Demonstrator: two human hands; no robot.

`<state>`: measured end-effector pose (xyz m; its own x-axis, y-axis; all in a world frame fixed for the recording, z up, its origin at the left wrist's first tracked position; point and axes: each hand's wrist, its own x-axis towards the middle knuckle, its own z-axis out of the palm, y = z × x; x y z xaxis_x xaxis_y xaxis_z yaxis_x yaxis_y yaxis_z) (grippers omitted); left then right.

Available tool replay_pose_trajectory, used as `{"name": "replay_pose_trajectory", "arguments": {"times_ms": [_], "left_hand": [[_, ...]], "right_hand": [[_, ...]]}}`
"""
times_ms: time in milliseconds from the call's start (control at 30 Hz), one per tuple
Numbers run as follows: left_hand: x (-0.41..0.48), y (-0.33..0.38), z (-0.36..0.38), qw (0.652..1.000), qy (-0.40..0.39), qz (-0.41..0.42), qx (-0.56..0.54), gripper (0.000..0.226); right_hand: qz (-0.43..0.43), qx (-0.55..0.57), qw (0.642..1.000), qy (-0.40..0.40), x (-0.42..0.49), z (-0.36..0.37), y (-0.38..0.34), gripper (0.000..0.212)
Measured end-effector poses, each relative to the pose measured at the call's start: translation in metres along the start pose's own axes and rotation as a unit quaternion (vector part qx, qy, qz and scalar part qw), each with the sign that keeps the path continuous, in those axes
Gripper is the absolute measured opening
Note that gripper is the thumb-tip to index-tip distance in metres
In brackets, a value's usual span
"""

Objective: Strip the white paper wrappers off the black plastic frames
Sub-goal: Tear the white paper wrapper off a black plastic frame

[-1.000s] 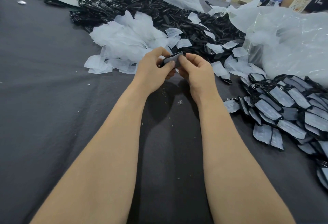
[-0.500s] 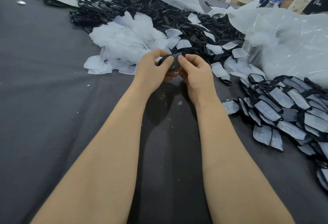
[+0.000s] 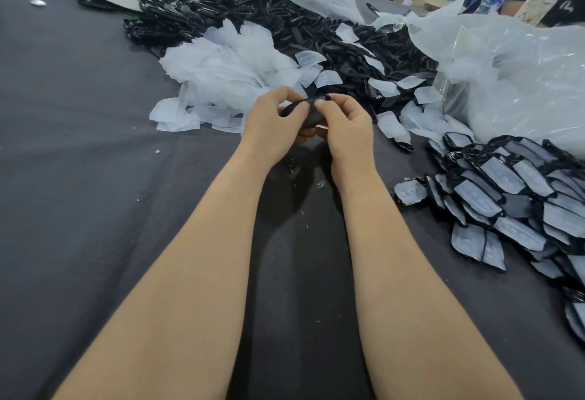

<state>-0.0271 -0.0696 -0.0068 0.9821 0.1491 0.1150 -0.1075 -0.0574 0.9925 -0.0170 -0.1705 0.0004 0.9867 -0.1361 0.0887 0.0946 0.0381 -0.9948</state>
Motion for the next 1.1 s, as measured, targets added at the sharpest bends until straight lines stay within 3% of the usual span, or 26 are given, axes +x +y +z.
{"name": "replay_pose_trajectory", "arguments": {"times_ms": [200,367,900,1033,1100], "left_hand": [[-0.0033,0.0019,0.0013,1.0,0.002,0.002,0.012,0.015],[-0.0047,0.0037,0.0015,1.0,0.017,-0.01,0.022,0.018],[0.0006,-0.001,0.0021,1.0,0.005,-0.01,-0.003,0.027],[0.0025,-0.0017,0.0015,1.0,0.018,-0.004,-0.016,0.022],[0.0026,-0.0014,0.0015,0.999,0.026,-0.002,-0.028,0.022]], "right_hand": [[0.005,0.002,1.0,0.024,0.0006,0.0014,0.0006,0.016],[-0.015,-0.038,0.999,0.009,0.0002,0.0026,0.0021,0.007],[-0.019,-0.062,0.997,0.033,0.004,0.0031,0.0072,0.008],[-0.024,-0.102,0.994,0.015,0.0036,0.0022,0.006,0.02],[-0.04,-0.128,0.991,0.013,0.003,0.0026,0.0069,0.011]]}}
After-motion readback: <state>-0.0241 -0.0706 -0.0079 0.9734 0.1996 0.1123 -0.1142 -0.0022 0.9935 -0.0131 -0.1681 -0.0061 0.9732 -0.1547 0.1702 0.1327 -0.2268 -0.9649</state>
